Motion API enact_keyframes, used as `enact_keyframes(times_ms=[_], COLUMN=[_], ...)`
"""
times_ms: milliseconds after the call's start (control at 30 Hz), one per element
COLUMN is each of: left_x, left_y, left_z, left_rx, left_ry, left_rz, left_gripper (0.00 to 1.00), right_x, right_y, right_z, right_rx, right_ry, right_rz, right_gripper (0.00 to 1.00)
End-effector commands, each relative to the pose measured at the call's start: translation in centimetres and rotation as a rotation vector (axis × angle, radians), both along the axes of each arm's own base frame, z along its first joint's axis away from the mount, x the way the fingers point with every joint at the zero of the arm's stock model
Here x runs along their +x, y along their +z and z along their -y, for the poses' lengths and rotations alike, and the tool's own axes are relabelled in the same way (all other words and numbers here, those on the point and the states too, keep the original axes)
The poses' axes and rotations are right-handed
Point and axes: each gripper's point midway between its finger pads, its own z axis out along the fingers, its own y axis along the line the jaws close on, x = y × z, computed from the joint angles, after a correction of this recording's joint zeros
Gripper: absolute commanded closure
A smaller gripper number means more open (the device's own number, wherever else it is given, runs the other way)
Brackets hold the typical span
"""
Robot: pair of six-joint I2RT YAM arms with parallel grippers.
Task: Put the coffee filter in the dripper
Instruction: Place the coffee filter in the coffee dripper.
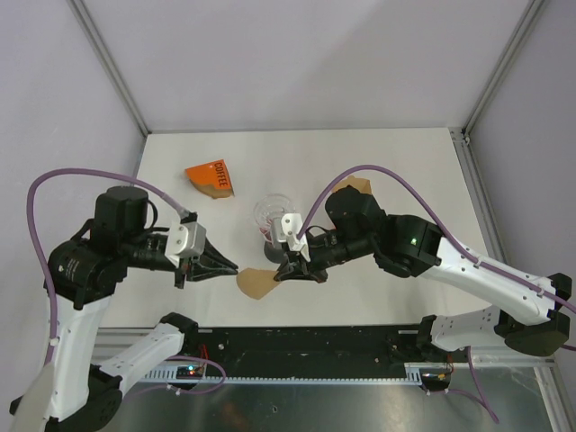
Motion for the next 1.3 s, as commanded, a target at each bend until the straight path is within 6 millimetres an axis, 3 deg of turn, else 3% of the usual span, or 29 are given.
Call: enact_keyframes(times_ms=[0, 233, 567, 967, 1267], left_x=[-2.0, -2.0, -1.9, -2.8, -3.5], left_y=[-0.1, -0.2, -0.2, 0.3, 1.0], left_z=[-0.1, -0.2, 0.0, 0.1, 0.3], left_rx=[-0.014, -0.006, -0.013, -0.043, -0.074], left_ry=[-0.042, -0.029, -0.042, -0.072, -0.108], left_rz=[-0.071, -0.081, -0.079, -0.099, -0.122], left_gripper=[0.86, 0.84, 0.9, 0.77, 0.77], right_x=[0.8, 1.5, 1.3, 2.5, 2.4], right_y=[2.5, 2.9, 3.1, 2.9, 2.7], right_z=[0.0, 0.1, -0.4, -0.8, -1.1], right_rx=[0.054, 0.066, 0.077, 0.062, 0.055], right_ry=[-0.052, -0.086, -0.068, -0.126, -0.122], right_rz=[0.023, 0.006, -0.007, -0.031, -0.041], right_gripper=[1.0, 1.0, 1.0, 1.0, 1.0])
